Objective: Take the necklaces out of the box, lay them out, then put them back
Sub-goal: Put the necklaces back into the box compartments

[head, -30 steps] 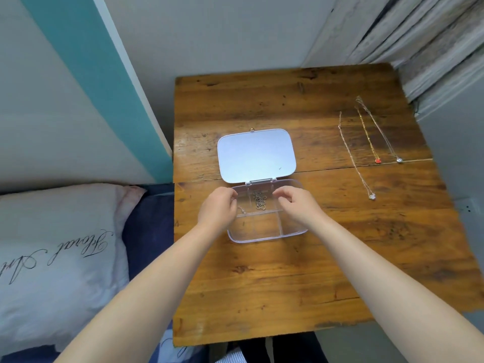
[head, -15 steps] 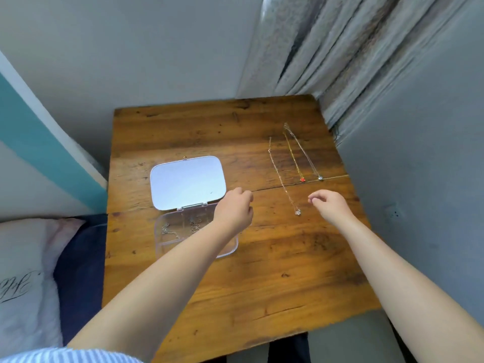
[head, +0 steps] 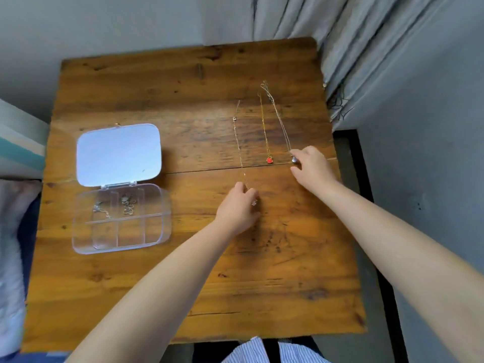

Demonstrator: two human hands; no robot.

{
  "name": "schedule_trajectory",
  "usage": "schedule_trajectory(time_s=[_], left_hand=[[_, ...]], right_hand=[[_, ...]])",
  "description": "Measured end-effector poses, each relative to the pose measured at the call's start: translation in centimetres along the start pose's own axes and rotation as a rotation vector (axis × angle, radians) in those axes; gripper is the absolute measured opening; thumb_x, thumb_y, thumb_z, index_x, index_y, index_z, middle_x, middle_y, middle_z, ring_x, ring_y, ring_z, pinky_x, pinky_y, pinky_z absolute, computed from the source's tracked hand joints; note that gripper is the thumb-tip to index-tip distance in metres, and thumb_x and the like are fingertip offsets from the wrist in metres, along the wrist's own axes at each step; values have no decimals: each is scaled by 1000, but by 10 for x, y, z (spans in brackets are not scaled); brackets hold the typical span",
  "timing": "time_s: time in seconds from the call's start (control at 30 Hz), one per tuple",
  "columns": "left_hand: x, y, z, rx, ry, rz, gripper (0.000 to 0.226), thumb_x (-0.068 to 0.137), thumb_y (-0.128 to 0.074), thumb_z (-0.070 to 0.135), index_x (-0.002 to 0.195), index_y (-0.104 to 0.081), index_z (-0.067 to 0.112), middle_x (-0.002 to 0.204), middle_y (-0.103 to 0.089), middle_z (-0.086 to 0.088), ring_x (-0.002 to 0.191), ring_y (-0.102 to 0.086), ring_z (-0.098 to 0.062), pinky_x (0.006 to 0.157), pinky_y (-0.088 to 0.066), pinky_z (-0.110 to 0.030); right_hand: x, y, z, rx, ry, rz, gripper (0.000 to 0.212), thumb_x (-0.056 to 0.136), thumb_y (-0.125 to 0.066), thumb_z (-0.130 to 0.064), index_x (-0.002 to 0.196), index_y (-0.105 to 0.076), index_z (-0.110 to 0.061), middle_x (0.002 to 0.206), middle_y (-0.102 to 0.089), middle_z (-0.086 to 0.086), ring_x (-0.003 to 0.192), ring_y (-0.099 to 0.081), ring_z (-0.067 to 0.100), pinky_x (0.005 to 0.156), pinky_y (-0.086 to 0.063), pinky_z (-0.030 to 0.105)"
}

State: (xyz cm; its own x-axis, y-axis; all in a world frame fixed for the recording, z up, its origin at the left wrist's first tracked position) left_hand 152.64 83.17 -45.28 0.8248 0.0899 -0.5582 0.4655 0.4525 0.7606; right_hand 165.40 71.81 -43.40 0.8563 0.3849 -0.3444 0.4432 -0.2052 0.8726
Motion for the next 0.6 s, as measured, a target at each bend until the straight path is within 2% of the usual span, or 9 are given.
schedule_trajectory(time_s=[0.1,0.2,0.3,0.4,0.5,0.6], left_hand=[[-2,-5,0,-82,74,68,26,92,-51,15,117,-53,7,119,-48,-15,104,-53,-35,78,-50,-39],[-5,-7,1,-63,144,92,19,94,-47,13,106,-56,1,113,-52,-17,98,-55,-35,76,-50,-40],[-7,-10,4,5,211,74,16,93,-46,5,107,-53,1,112,-53,-19,100,-53,-38,77,-49,-42],[-11,-11,2,24,280,61,20,91,-47,2,110,-47,1,112,-56,-22,103,-54,-40,79,-49,-44],[-23,-3,-10,-84,384,102,20,91,-46,5,110,-47,0,111,-60,-22,103,-56,-40,79,-49,-43],[-37,7,-22,-230,468,148,23,91,-50,12,112,-51,2,113,-62,-21,105,-57,-39,84,-50,-42]], right_hand=[[10,-1,0,-53,67,50,33,90,-51,-10,124,-54,-8,112,-53,18,108,-48,33,90,-49,44],[11,-1,-3,-100,167,83,24,88,-46,2,105,-64,3,104,-58,22,102,-50,38,88,-44,42],[3,-2,-10,-188,264,96,21,82,-44,12,89,-63,7,96,-60,25,94,-53,38,80,-45,41],[-10,-1,-11,-311,315,80,21,80,-45,13,94,-59,5,97,-60,25,94,-54,38,82,-44,43],[-23,-2,-1,-340,283,32,19,82,-45,11,94,-58,4,100,-59,24,95,-54,38,80,-46,42],[-38,2,13,-171,154,-23,18,84,-48,4,92,-64,7,100,-59,22,96,-55,37,76,-47,37]])
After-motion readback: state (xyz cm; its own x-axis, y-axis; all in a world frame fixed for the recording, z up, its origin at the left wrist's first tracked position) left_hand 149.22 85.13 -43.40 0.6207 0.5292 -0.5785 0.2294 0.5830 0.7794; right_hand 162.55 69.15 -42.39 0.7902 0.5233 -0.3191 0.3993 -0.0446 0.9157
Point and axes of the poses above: each hand's wrist, its own x-axis towards the middle knuckle, its own y-axis out of the back of the hand, z = x × y, the point moved 8 cm from there along x, towards the middle knuckle
